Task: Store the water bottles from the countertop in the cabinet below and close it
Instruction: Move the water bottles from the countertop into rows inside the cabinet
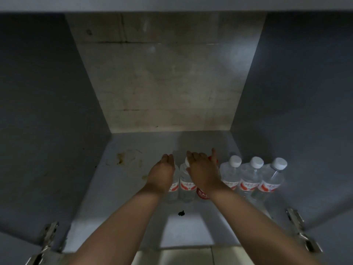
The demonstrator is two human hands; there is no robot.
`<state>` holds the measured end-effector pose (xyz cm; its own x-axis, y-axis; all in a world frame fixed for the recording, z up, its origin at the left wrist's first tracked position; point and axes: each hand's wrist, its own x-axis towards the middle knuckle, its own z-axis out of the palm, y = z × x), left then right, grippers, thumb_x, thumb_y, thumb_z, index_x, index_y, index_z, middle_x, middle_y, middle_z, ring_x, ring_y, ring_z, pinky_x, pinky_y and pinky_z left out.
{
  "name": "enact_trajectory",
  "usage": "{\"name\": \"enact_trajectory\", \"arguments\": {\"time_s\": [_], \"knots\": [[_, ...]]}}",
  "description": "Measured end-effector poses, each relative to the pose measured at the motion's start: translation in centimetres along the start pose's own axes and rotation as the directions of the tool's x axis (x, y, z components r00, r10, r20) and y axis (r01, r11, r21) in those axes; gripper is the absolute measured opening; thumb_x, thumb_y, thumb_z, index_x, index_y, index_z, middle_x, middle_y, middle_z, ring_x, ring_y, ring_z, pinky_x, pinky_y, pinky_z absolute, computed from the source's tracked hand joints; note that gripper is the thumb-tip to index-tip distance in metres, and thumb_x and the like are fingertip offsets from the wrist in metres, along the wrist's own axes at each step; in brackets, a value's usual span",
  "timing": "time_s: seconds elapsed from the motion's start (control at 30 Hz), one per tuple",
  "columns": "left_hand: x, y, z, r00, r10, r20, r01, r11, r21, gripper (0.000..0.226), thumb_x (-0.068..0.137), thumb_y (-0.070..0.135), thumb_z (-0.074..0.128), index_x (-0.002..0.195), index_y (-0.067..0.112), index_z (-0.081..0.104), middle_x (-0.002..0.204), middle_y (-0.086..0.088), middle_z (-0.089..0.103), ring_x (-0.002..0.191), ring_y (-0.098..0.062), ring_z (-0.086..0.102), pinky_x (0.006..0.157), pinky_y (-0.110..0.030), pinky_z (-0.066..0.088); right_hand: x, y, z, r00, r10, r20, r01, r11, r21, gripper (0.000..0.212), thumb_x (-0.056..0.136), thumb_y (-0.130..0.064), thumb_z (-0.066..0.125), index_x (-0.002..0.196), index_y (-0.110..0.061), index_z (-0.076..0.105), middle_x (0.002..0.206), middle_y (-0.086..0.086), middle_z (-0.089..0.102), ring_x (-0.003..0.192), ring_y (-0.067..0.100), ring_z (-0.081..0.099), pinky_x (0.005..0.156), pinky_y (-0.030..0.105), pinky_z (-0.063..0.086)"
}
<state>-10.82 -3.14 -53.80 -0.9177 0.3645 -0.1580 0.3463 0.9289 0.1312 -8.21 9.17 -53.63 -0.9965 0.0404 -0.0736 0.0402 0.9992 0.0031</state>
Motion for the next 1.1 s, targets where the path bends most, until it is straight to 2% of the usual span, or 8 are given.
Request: {"name": "enact_trajectory", "arguments": {"time_s": [0.23, 0.47, 0.53, 0.6, 0.67, 0.7, 0.87, 1.1], "knots": [[0.5, 0.0, -0.2, 1.0, -0.016, 0.018, 0.017, 0.999, -0.04, 0.052, 0.101, 0.013, 0.036, 0.148, 0.003, 0.016, 0.151, -0.014, 0.027, 0.13, -0.025, 0.046, 0.102, -0.029, 0.039, 0.1, 0.1, 0.9, 0.999, 0.013, -0.046, -0.009, 0.995, 0.095, 0.054, 0.1, -0.019, 0.037, 0.149, -0.012, 0.019, 0.15, 0.006, 0.036, 0.136, 0.022, 0.037, 0.118, 0.056, -0.003], [-0.7, -0.8, 0.0, 1.0, 0.018, -0.008, -0.018, 0.999, -0.045, 0.059, 0.102, 0.028, 0.029, 0.151, 0.01, 0.001, 0.16, -0.014, 0.0, 0.148, -0.024, 0.013, 0.116, -0.026, 0.024, -0.5, -0.2, 0.8, 0.999, 0.001, -0.055, 0.005, 0.993, 0.116, 0.059, 0.099, -0.029, 0.04, 0.15, -0.014, 0.016, 0.159, 0.009, 0.016, 0.147, 0.025, 0.016, 0.118, 0.054, -0.002], [-1.2, -1.5, 0.0, 0.998, 0.033, -0.057, -0.036, 0.998, -0.046, 0.057, 0.102, 0.027, 0.03, 0.151, 0.015, 0.005, 0.161, -0.012, 0.002, 0.149, -0.023, 0.009, 0.117, -0.027, 0.021, -0.5, -0.7, 0.6, 0.99, -0.012, -0.141, 0.034, 0.987, 0.155, 0.053, 0.094, -0.022, 0.05, 0.143, -0.006, 0.037, 0.151, 0.018, 0.035, 0.14, 0.033, 0.033, 0.116, 0.058, 0.01], [-2.0, -2.5, 0.1, 0.997, 0.012, -0.073, -0.014, 0.999, -0.03, 0.052, 0.102, 0.024, 0.031, 0.151, 0.02, 0.013, 0.161, -0.008, 0.004, 0.149, -0.022, 0.007, 0.119, -0.028, 0.016, -0.6, -1.3, 0.7, 0.962, -0.037, -0.269, 0.069, 0.991, 0.112, 0.043, 0.077, -0.019, 0.06, 0.113, 0.003, 0.066, 0.119, 0.025, 0.066, 0.108, 0.039, 0.065, 0.094, 0.064, 0.042], [-3.9, -3.9, -0.1, 0.999, -0.043, -0.03, 0.043, 0.999, 0.003, 0.049, 0.102, 0.022, 0.03, 0.149, 0.024, 0.02, 0.161, -0.003, 0.005, 0.15, -0.023, 0.003, 0.121, -0.033, 0.01, -1.9, -1.9, 0.5, 0.975, -0.047, -0.215, 0.068, 0.993, 0.092, 0.043, 0.07, -0.028, 0.05, 0.089, 0.001, 0.076, 0.092, 0.019, 0.077, 0.081, 0.034, 0.075, 0.068, 0.05, 0.058], [-5.4, -4.7, -0.4, 0.996, -0.084, 0.005, 0.084, 0.996, 0.02, 0.048, 0.101, 0.021, 0.03, 0.149, 0.025, 0.021, 0.161, -0.002, 0.005, 0.15, -0.023, 0.002, 0.122, -0.037, 0.008, -2.9, -2.4, 0.2, 0.986, -0.07, -0.151, 0.083, 0.993, 0.082, 0.047, 0.07, -0.03, 0.044, 0.086, 0.0, 0.076, 0.089, 0.017, 0.078, 0.078, 0.032, 0.076, 0.064, 0.045, 0.06], [-14.7, -6.8, -5.1, 0.949, -0.204, 0.241, 0.216, 0.976, -0.021, 0.052, 0.099, 0.036, 0.035, 0.149, 0.026, 0.02, 0.161, 0.001, 0.007, 0.149, -0.025, 0.001, 0.121, -0.042, 0.007, -9.3, -6.0, -4.2, 0.977, -0.189, 0.099, 0.184, 0.981, 0.058, 0.046, 0.069, -0.039, 0.047, 0.093, -0.011, 0.075, 0.097, 0.009, 0.077, 0.088, 0.027, 0.075, 0.073, 0.041, 0.06], [-27.7, -7.9, -17.1, 0.861, -0.315, 0.4, 0.359, 0.933, -0.039, 0.052, 0.101, 0.044, 0.024, 0.15, 0.029, 0.016, 0.161, 0.003, 0.004, 0.15, -0.024, -0.004, 0.122, -0.04, 0.003, -16.8, -12.3, -16.8, 0.923, -0.3, 0.242, 0.294, 0.954, 0.064, 0.054, 0.074, -0.04, 0.034, 0.091, -0.014, 0.078, 0.096, 0.006, 0.078, 0.091, 0.025, 0.075, 0.075, 0.045, 0.059]]}}
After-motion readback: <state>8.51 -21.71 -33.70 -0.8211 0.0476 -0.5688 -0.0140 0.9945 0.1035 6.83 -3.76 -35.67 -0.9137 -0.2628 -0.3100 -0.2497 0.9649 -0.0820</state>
